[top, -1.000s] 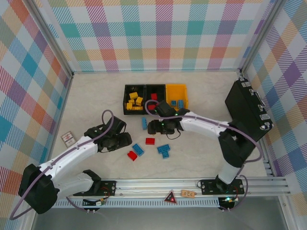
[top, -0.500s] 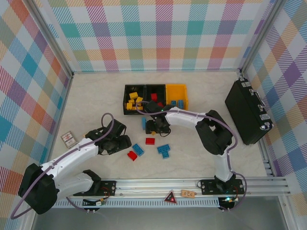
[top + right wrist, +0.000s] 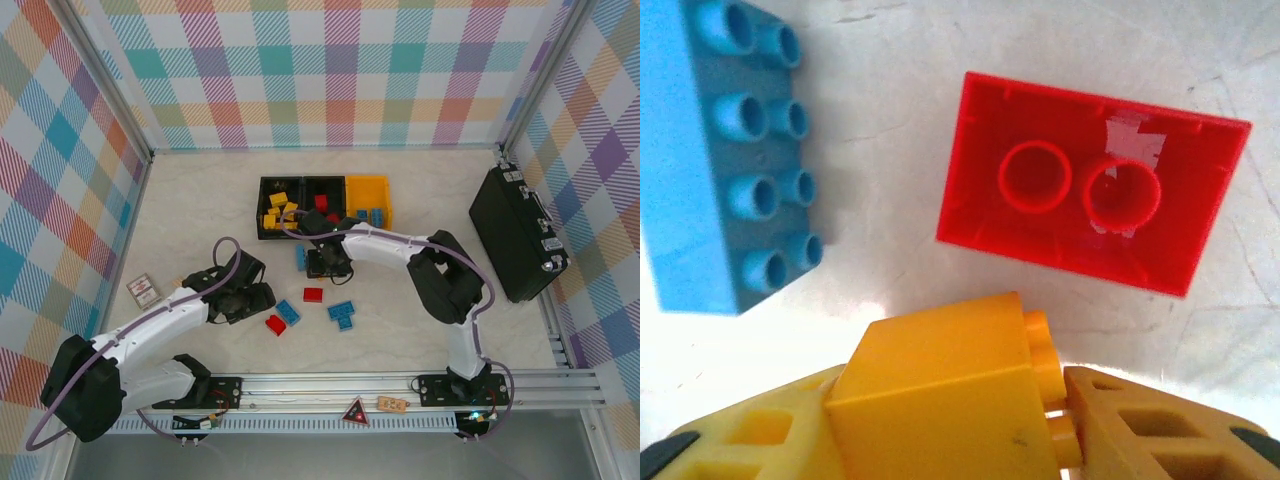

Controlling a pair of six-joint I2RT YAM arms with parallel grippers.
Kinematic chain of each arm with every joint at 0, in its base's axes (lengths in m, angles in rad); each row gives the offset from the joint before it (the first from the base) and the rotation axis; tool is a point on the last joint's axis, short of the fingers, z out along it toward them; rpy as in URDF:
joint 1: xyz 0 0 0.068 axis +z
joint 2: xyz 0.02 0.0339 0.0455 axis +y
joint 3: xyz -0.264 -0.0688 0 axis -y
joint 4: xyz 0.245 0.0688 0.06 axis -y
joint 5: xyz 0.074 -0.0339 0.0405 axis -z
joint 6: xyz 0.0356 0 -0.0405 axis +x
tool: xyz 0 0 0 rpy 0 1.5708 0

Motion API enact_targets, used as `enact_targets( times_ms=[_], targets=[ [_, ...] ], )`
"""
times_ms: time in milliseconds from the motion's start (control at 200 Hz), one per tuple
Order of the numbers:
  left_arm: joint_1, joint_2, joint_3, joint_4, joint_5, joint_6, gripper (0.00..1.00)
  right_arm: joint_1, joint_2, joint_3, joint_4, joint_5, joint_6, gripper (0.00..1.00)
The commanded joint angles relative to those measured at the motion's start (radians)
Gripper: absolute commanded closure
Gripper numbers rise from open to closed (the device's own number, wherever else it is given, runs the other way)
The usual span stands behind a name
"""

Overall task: Sort the legos into containers by color
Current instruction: Pick up the lego from the center of the table, then place the lego in the container.

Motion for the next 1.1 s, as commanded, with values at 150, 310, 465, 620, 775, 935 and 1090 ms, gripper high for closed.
enact_targets(
  times_ms=[150,310,465,620,775,935,1090],
  targets=[
    [-0.001,0.007,-0.022,0.026,0.033,-0.032,0.33,0.011,-0.089,0.085,-0.064,0.024,-0.081,0.52],
    [-0.002,-0.023,-0.042,0.024,0.034,-0.05,0.33,0.01,-0.001,0.273,-0.13,0.034,-0.149,0.52],
    [-0.002,-0.066,-0.056,0.006,0.027,-0.065,0.33,-0.001,0.124,0.484,-0.201,0.04,-0.186,0.51],
    [-0.001,-0.108,-0.068,-0.023,0.014,-0.072,0.33,-0.026,0.257,0.689,-0.271,0.037,-0.205,0.5],
    [-0.002,-0.136,-0.078,-0.034,0.013,-0.079,0.33,-0.052,0.378,0.862,-0.325,0.026,-0.208,0.5],
    [-0.002,-0.14,-0.092,-0.038,0.013,-0.084,0.33,-0.061,0.474,1.005,-0.359,0.018,-0.218,0.49],
    [-0.002,-0.141,-0.104,-0.031,0.015,-0.089,0.33,-0.071,0.512,1.061,-0.358,0.025,-0.214,0.47]
  ],
)
